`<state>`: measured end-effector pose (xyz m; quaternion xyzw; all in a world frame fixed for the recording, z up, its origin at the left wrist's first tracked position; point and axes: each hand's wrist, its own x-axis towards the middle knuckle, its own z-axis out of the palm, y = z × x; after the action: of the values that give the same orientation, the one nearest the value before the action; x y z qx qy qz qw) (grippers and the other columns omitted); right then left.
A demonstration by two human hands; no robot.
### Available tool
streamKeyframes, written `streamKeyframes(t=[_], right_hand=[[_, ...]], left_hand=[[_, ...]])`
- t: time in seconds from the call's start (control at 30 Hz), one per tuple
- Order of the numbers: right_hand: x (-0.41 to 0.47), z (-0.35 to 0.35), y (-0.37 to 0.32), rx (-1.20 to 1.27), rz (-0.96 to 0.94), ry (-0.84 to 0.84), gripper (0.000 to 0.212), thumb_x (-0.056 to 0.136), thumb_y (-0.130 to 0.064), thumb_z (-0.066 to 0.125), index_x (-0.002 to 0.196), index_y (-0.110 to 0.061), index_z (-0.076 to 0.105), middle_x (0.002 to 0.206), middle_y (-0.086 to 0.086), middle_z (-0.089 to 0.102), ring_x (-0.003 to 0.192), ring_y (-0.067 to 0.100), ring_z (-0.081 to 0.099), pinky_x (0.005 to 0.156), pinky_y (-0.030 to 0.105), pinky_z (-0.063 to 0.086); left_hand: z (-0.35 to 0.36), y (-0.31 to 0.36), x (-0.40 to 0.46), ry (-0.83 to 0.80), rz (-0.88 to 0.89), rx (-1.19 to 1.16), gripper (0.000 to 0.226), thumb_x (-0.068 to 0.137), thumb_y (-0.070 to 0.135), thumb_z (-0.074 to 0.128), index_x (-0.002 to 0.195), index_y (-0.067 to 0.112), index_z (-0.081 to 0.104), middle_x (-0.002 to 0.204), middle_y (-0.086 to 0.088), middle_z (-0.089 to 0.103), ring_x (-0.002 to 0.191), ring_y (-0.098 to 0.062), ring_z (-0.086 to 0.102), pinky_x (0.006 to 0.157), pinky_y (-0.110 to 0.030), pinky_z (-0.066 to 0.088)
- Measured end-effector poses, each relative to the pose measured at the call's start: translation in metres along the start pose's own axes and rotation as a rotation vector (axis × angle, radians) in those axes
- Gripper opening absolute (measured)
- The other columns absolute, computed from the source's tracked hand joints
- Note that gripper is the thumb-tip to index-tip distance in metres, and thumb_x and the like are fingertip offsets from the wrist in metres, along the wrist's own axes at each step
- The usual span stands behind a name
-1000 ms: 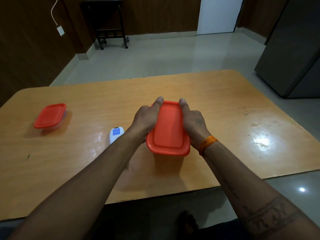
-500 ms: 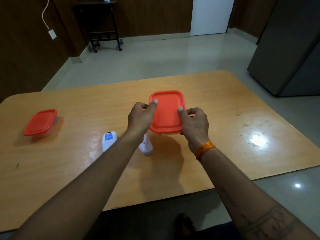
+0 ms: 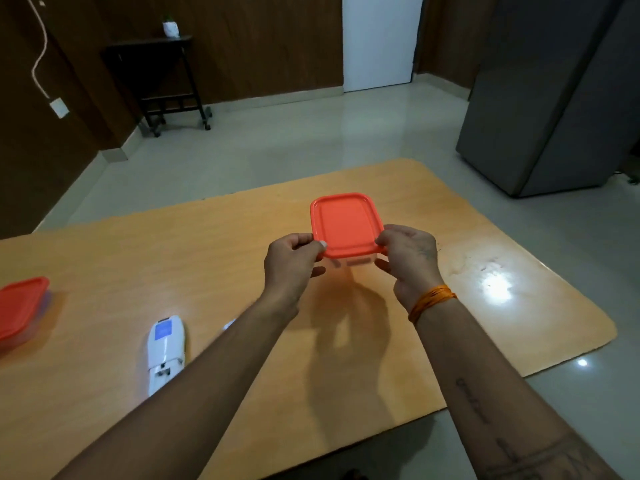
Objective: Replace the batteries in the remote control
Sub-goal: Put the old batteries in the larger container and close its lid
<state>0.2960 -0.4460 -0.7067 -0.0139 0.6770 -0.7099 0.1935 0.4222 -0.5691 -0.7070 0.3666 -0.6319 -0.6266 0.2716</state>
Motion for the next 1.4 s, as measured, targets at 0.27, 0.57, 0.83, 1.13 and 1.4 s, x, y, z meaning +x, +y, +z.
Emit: streamKeyframes(t=[0.27,0.57,0.83,1.13,1.4], right_hand=[[0.126,-0.023,-0.014,-0.02,-0.101,0.075,0.022,0.092,-0.007,0.073,0.114,-0.008,0.075,0.108,0.013,0.075,0.097,0.027,0.073,0.087,0.043,0.064],[0.256,-0.046,-0.043,-0.05,-0.083,0.101,0.017,0.082,-0.003,0.083,0.086,-0.017,0.074,0.106,0.01,0.073,0.095,0.029,0.073,0.068,0.031,0.064],[0.339,-0.036,-0.044,-0.101,-0.095,0.189,0.013,0.07,-0.014,0.089,0.073,-0.02,0.077,0.086,0.004,0.078,0.082,0.027,0.076,0.085,0.047,0.065],[0.332,-0.028,-0.042,-0.162,-0.169,0.221,0.016,0.084,-0.026,0.078,0.099,-0.019,0.081,0.101,0.0,0.076,0.097,0.023,0.072,0.093,0.044,0.062],[0.236,-0.031,-0.039,-0.412,-0.33,0.272,0.032,0.094,-0.021,0.061,0.123,-0.013,0.072,0.119,0.004,0.071,0.108,0.02,0.063,0.093,0.027,0.047]], left_hand=[[0.085,0.005,0.1,-0.108,0.016,0.013,0.023,0.087,0.011,0.08,0.109,0.006,0.075,0.104,-0.01,0.078,0.089,-0.023,0.077,0.086,-0.042,0.065],[0.192,0.003,0.206,-0.18,0.012,0.008,0.019,0.082,0.011,0.083,0.098,0.007,0.076,0.094,-0.011,0.078,0.08,-0.02,0.076,0.086,-0.039,0.065],[0.242,-0.005,0.264,-0.127,0.011,0.01,0.02,0.083,0.015,0.082,0.103,0.011,0.079,0.096,-0.007,0.081,0.085,-0.019,0.079,0.087,-0.035,0.064],[0.238,-0.008,0.266,-0.055,0.055,0.035,0.021,0.086,0.031,0.08,0.102,0.02,0.075,0.094,-0.001,0.078,0.085,-0.019,0.076,0.091,-0.04,0.063],[0.18,0.018,0.207,-0.04,0.128,0.07,0.04,0.094,0.047,0.069,0.122,0.018,0.068,0.109,-0.004,0.072,0.097,-0.023,0.073,0.085,-0.045,0.064]])
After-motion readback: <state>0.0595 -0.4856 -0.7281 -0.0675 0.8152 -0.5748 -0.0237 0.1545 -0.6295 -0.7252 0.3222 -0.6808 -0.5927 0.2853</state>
